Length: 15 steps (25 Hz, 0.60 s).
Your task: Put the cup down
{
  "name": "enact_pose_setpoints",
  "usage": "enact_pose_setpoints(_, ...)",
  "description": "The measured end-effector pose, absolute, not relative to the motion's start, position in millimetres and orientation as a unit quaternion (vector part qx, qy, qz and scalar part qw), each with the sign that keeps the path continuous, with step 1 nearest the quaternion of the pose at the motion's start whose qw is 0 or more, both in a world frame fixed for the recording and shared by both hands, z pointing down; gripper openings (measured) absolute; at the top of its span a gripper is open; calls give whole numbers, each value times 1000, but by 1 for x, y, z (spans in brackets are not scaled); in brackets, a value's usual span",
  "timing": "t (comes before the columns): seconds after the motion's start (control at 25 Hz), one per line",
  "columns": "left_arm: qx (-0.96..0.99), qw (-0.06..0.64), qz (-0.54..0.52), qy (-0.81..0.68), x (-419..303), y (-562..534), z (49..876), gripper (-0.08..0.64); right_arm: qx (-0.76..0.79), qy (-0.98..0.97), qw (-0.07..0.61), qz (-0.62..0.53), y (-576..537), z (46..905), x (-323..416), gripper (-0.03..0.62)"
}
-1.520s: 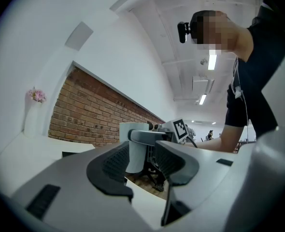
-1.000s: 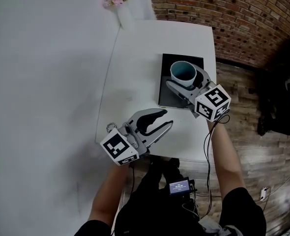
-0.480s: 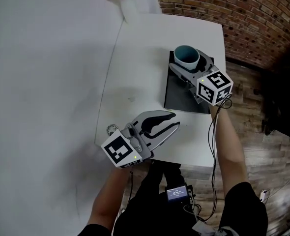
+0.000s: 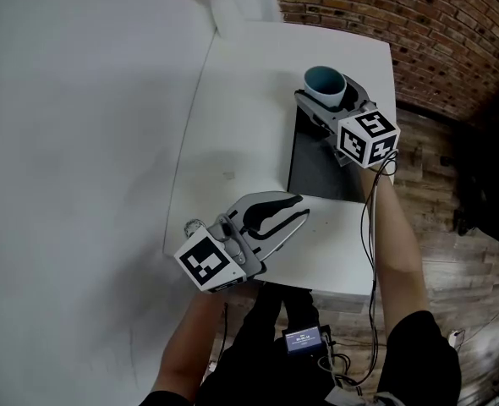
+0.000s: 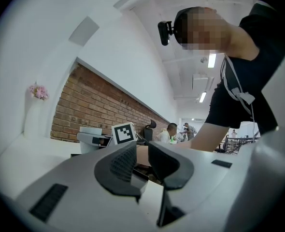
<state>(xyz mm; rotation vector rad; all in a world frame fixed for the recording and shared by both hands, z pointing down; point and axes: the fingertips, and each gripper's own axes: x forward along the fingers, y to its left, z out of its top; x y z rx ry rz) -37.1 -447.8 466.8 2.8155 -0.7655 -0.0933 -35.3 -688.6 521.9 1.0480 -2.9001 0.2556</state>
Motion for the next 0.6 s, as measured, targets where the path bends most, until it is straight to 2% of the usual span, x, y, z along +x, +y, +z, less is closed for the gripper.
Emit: enact_pose_setpoints(0.6,954,125,-42,-270,-49,-450,474,83,355,-932,50,55,-698,539,-42,391)
